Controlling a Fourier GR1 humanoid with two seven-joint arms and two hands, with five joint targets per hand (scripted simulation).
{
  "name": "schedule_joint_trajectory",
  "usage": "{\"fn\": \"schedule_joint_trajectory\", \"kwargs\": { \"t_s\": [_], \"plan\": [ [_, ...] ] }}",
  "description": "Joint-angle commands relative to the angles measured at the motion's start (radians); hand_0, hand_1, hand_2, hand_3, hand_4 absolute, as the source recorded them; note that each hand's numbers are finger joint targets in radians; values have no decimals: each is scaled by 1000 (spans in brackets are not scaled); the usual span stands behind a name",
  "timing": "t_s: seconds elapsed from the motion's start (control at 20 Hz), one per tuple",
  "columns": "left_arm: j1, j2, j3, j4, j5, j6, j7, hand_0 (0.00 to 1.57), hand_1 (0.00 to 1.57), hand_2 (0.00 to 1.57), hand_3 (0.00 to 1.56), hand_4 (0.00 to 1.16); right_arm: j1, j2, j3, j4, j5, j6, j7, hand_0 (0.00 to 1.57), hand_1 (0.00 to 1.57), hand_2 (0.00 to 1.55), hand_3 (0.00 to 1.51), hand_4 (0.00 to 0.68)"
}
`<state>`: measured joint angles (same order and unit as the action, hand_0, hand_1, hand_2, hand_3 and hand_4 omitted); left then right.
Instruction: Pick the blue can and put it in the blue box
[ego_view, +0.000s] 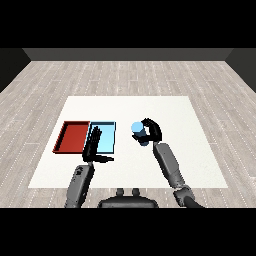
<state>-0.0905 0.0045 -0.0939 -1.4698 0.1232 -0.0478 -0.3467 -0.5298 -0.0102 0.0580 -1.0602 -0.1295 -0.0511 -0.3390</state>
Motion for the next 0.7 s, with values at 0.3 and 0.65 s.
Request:
{"fn": "schedule_joint_trajectory", "kwargs": {
  "t_s": [0.3,0.65],
  "plan": [
    [-133,-4,-204,60,35,210,66,0,0,0,0,0,47,10,136,-108,-11,-113,22,1434,1434,1429,1407,654],
    [-163,-4,-239,178,45,209,-1,0,0,0,0,0,53,-3,152,-173,-19,-87,74,1423,1423,1447,1414,661]
  ]
}}
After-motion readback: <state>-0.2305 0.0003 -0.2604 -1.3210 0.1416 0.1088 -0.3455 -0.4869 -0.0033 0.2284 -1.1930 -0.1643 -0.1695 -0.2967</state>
